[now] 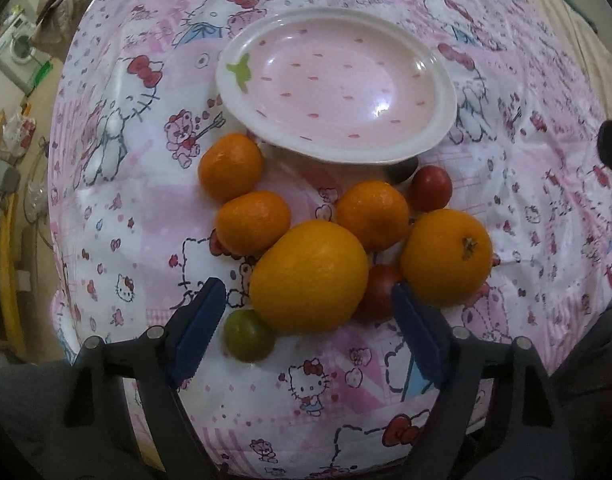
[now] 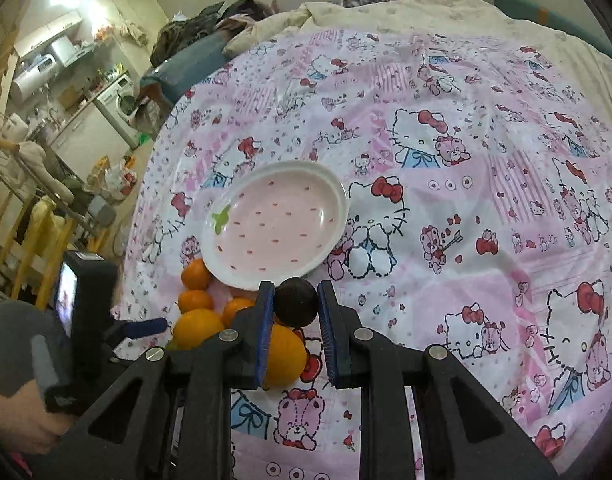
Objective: Organize fruits
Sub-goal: 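Grasp the large orange with the left gripper while the right gripper holds the plum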
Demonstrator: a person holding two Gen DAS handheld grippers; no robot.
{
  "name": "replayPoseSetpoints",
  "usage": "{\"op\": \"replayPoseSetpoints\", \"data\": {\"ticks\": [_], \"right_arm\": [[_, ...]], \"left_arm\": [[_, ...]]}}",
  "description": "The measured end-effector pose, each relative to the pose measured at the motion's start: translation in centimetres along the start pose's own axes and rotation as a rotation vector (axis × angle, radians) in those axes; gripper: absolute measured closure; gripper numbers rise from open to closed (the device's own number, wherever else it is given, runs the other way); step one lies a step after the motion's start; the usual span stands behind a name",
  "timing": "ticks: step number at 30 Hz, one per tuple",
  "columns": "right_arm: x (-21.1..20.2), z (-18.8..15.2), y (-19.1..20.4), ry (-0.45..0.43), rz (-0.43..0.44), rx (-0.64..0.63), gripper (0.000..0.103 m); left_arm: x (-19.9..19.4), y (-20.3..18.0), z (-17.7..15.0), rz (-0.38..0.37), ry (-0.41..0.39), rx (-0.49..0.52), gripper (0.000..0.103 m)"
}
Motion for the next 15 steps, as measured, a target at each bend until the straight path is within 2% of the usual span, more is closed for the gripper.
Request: {"op": "replayPoseSetpoints", "data": {"ticks": [1, 2, 5, 9, 11, 15], "right_arm": [[0.1, 0.1, 0.0, 0.004, 0.003, 0.003, 0.08], [0.2, 0.2, 0.0, 0.008, 0.01, 0.01, 0.08], [-0.1, 0.4, 0.2, -0.003, 0.019, 0.002, 0.08], [-0.2, 0.4, 0.3, 0.0, 0.022, -0.005, 0.08], [-0.2, 0.4, 0.3, -0.005, 0.023, -0.004, 0.08], [-0.2, 0.4, 0.4, -0.009, 0.022, -0.009, 0.08]], "left_arm": [[0.3, -0.1, 0.2, 0.009, 0.003, 0.007, 0.03], [0.5, -0.2, 0.4, 0.012, 0.004, 0.018, 0.032], [0.9, -0.7, 1.1, 0.022, 0.01, 0.043, 0.037], [1.6, -0.9, 1.5, 0.03, 0.024, 0.052, 0.037], [1.6, -0.9, 1.7, 0.06, 0.026, 0.054, 0.047], [1.6, -1.1, 2.5, 0.055, 0.03, 0.081, 0.051]]}}
Point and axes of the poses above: each gripper's, at about its wrist camera, not at the fingertips, and x roughly the way its jaws point, y to its left, z to its top, the point moved 5 cm from there along x, roughly the way its jaws point, and after that the axes turned 10 degrees about -z, right-handed, at the moved point
